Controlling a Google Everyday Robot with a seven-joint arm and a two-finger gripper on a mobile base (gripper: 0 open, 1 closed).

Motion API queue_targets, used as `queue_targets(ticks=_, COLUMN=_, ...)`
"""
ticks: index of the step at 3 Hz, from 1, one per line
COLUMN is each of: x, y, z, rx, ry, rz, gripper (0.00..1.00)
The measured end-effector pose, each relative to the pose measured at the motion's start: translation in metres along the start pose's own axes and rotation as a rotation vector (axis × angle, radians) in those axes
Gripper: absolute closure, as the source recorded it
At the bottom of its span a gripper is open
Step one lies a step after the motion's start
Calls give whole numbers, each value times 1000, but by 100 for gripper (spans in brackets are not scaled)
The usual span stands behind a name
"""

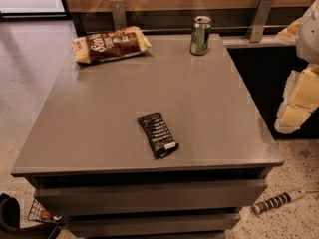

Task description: Move green can near rxbar chocolate

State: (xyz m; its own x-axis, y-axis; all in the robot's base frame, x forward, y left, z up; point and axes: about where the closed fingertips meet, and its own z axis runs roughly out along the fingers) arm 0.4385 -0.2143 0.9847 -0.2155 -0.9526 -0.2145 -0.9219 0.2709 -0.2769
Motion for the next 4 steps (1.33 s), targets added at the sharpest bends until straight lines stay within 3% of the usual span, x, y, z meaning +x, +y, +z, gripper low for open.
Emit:
queue_targets(ticks=1, x=0, y=-3, z=1, rx=4, ry=-4, rz=0, gripper=0)
queue_targets(ticks=2, x=2, y=-26, z=7, rx=25, ry=-31, rz=3, gripper=0)
queue_targets(ticks=3, x=15, y=-75, z=21, rx=86, ry=-125, rz=88, gripper=0)
queue_targets(ticks=4, x=20, y=-124, z=42, rx=163, ry=-302, rz=192, gripper=0)
